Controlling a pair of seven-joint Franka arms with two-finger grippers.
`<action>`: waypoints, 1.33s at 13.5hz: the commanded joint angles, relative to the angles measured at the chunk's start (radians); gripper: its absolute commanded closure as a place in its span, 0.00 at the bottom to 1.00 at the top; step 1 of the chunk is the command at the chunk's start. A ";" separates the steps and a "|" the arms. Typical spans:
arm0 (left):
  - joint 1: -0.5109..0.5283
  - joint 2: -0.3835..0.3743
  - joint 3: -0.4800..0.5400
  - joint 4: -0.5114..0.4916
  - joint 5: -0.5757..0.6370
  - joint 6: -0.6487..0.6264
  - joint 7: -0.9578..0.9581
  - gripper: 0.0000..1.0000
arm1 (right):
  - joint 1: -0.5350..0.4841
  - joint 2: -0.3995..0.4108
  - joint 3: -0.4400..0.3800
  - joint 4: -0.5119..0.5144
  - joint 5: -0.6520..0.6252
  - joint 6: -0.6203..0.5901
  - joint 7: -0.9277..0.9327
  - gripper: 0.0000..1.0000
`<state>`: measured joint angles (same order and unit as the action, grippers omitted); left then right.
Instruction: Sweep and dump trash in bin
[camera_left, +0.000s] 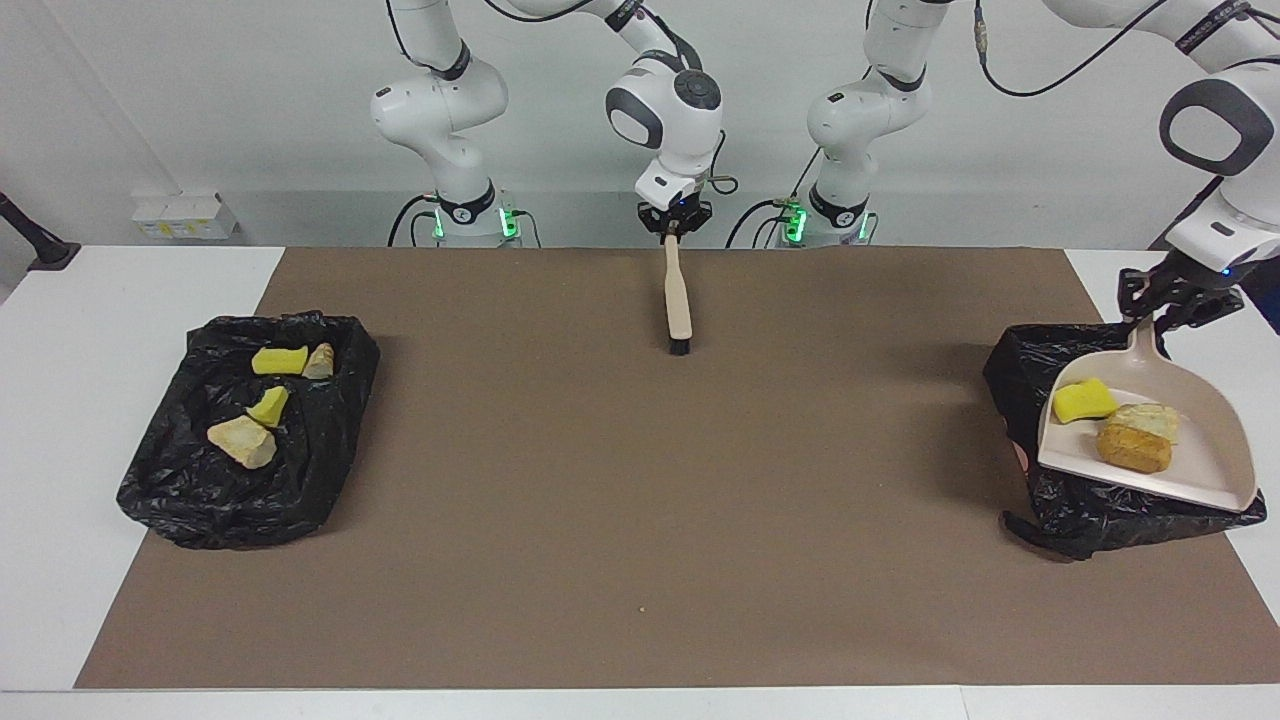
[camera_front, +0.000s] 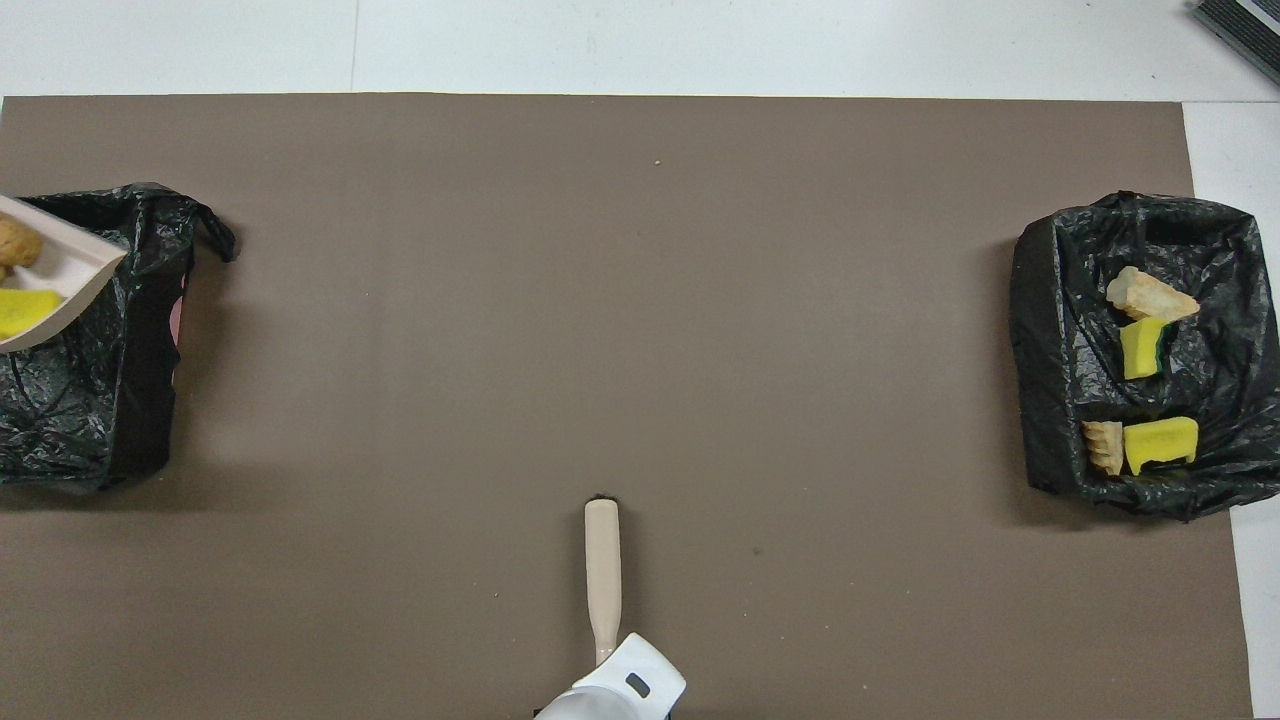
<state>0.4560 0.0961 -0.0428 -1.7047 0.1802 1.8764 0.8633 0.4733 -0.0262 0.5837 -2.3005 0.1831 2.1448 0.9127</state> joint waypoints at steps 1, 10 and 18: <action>0.007 0.040 -0.015 0.082 0.147 -0.040 0.089 1.00 | -0.001 -0.018 -0.002 -0.023 0.042 0.024 -0.012 0.95; -0.143 0.039 -0.020 0.054 0.625 -0.071 0.253 1.00 | -0.015 0.018 -0.005 0.004 0.042 0.044 -0.058 0.50; -0.220 0.091 -0.028 0.114 0.875 0.010 0.270 1.00 | -0.227 0.065 -0.015 0.188 0.007 0.044 -0.067 0.22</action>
<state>0.2614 0.1546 -0.0801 -1.6484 1.0181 1.8878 1.1209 0.3174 0.0145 0.5631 -2.1674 0.1928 2.1847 0.8801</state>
